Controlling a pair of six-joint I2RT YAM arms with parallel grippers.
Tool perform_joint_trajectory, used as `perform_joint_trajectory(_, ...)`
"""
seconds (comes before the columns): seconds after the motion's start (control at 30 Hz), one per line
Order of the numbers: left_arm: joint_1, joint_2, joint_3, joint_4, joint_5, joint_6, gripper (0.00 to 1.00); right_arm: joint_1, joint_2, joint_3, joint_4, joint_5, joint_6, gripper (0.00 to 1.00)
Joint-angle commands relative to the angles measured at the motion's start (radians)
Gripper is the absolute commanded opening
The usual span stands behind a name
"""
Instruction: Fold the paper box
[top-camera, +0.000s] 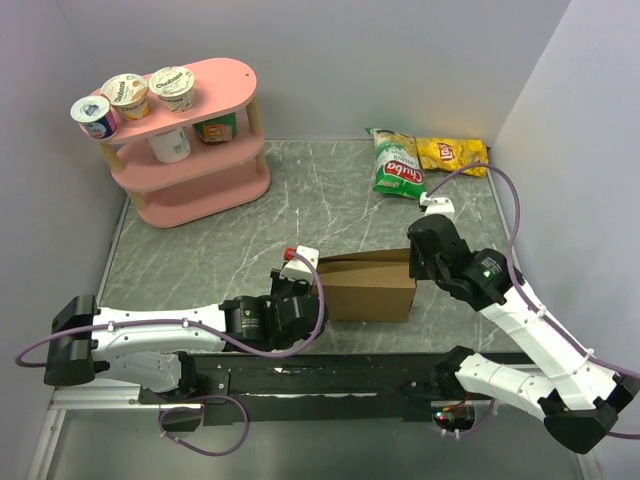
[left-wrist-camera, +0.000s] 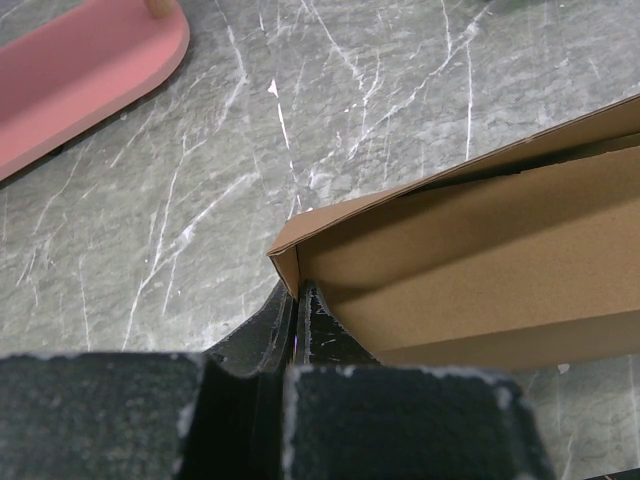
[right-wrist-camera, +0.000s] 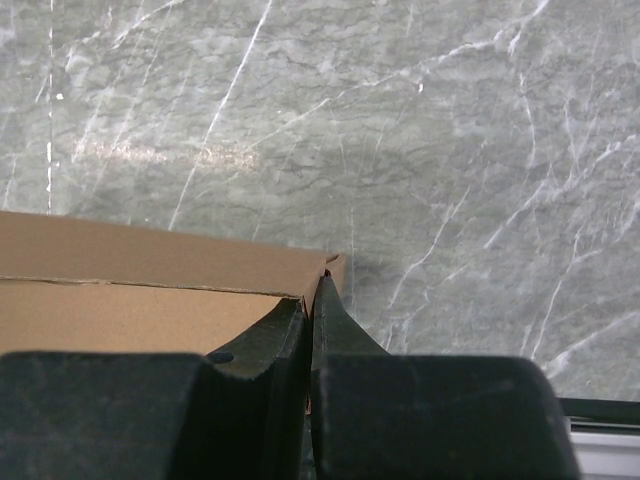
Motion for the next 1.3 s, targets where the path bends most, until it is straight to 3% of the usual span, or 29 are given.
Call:
perform_joint_trajectory(0.0, -0.034, 0.075, -0.031, -0.099, 0.234, -0.008, 0.01, 0.007, -0.007, 0.068, 0.168, -0.098, 0.061, 0.06)
perform_joint_trajectory(0.33, -0.033, 0.055, -0.02, -0.082, 0.252, -0.032, 0.01, 0.008, -0.05, -0.056, 0.234, -0.113, 0.093, 0.02)
perform_joint_trajectory(0.83, -0.03, 0.054, -0.01, -0.076, 0.272, -0.075, 0.01, 0.036, -0.248, -0.312, 0.307, -0.056, 0.162, 0.0)
perform_joint_trajectory(1.27, 0.024, 0.041, -0.039, -0.03, 0.343, -0.09, 0.01, 0.223, -0.365, -0.49, 0.331, 0.091, 0.193, 0.01)
